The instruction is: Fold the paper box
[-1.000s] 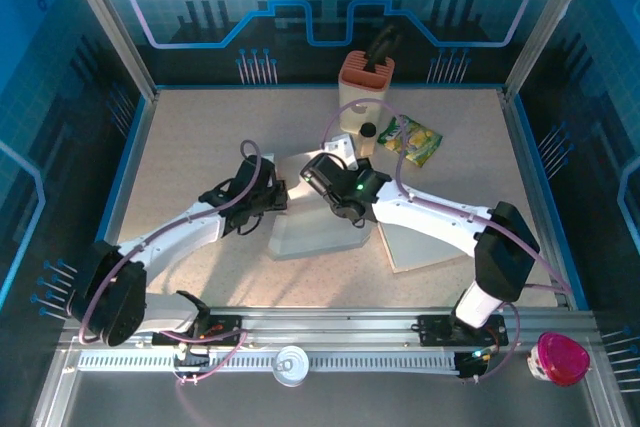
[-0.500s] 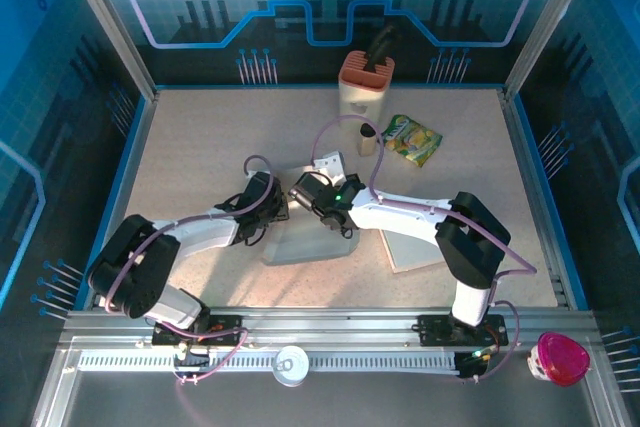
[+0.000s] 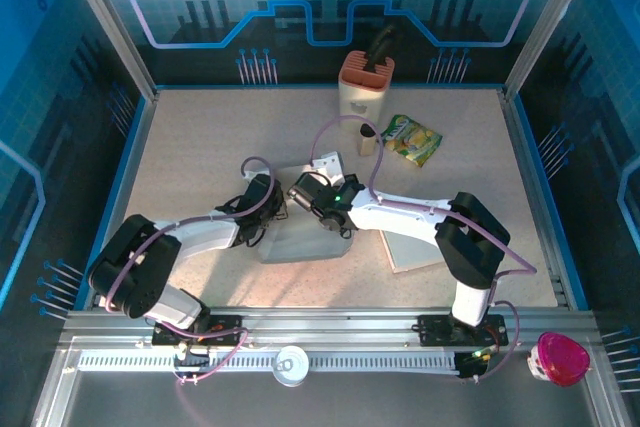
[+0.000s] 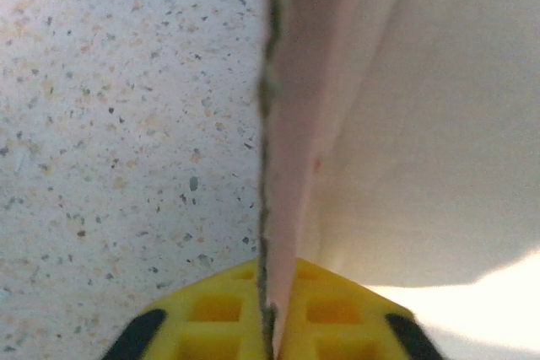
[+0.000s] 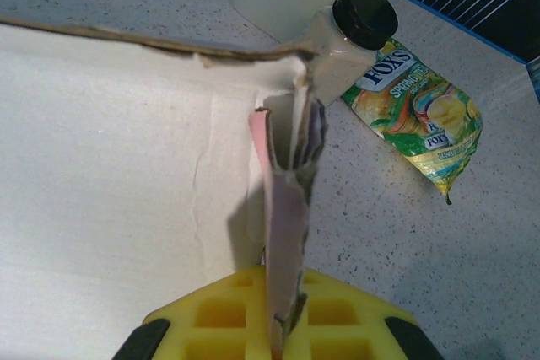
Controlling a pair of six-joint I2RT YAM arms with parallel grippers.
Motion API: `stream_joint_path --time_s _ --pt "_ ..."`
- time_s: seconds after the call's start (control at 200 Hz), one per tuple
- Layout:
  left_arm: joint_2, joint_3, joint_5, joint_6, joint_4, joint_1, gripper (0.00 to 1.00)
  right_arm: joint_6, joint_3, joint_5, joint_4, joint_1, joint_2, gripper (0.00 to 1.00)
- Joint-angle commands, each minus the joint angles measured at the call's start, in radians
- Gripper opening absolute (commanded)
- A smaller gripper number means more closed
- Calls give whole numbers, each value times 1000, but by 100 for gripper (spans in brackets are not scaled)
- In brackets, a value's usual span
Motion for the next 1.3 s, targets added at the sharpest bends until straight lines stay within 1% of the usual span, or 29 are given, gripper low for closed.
stream_joint_path --time_s 0.0,0.095,0.22,0.315,0.34,0.37,0.435,0.505,0.705,0.805,0.86,0.92,0.98,1.005,1.071,1.151,1.296 --pt "3 -17 -67 -6 -39 3 0 1 2 37 -25 11 18 0" --pt "11 -19 -72 -18 -40 1 0 8 8 37 -32 14 27 0" --pt "-4 -37 -125 -57 -49 -16 0 20 15 40 -42 17 38 0" --pt "-16 -45 -140 -69 -63 -18 0 22 11 43 -41 18 44 0" --pt "-20 -46 -142 -66 -64 -18 9 21 10 44 -40 17 43 0" --pt "-26 -47 -141 -58 -64 -18 16 19 9 44 -38 18 43 0" --pt "-41 -42 -137 -37 -71 -10 24 10 4 42 -29 17 39 0" --pt "-55 -33 -117 -17 -77 7 31 4 -1 41 -23 17 35 0" --pt "-68 -21 -21 50 -38 51 35 -3 -1 30 -16 17 36 0" --pt "-61 -13 25 78 -19 59 35 -3 -1 28 -16 16 40 0" --pt "-60 -15 52 88 -3 64 31 -5 -1 27 -16 16 39 0" --pt "-61 -14 59 92 0 64 23 -6 -1 26 -17 14 39 0" --pt "-62 -12 65 99 3 64 22 -4 -2 23 -15 13 38 0" --pt "-62 -14 72 104 9 64 24 -5 -2 19 -15 11 37 0" --pt "-70 -25 104 120 37 64 33 -4 -2 15 -15 9 37 0" --pt "-86 -39 126 130 55 64 37 -6 -5 13 -16 5 36 0" --pt "-115 -49 162 151 60 70 45 -10 -5 5 -11 -2 34 0"
